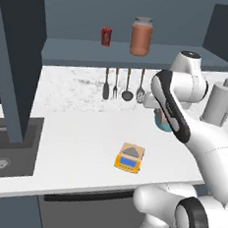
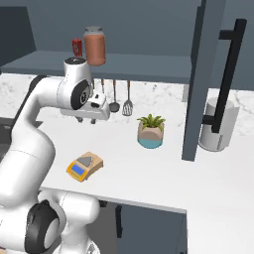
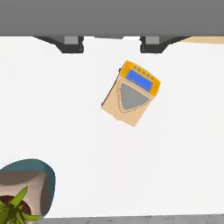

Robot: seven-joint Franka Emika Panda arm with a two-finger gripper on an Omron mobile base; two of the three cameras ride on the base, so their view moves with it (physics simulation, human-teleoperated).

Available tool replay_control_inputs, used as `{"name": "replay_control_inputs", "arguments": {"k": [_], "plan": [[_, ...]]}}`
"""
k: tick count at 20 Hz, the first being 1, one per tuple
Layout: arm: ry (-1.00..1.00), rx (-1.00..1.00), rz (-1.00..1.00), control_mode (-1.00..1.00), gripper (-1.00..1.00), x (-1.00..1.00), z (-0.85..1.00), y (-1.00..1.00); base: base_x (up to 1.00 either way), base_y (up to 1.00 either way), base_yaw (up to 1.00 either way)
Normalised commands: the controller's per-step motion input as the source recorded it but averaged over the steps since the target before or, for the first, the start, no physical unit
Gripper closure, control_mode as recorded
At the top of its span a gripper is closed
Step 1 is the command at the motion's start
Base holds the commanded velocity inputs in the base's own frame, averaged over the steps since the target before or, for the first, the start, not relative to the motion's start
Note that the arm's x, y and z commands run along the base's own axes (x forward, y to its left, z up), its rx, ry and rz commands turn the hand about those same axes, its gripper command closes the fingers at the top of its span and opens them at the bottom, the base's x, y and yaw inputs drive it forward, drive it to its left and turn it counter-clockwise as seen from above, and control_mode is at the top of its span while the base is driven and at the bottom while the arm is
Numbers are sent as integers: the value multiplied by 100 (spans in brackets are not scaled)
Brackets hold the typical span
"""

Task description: Pick the honey bottle and place it on the digital scale for weighing, and close the cabinet.

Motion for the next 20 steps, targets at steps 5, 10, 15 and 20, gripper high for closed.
{"name": "replay_control_inputs", "arguments": {"k": [5, 10, 15, 20], "plan": [[-10, -3, 1, -100, -100, -45, 0, 5, 0, 0, 0], [-50, -7, 5, -100, -100, -82, 20, 5, 0, 0, 0], [-55, 0, 11, -100, -100, -51, 70, 0, 0, 0, 0], [-41, 0, 10, -100, -100, -35, 90, 0, 0, 0, 0]]}}
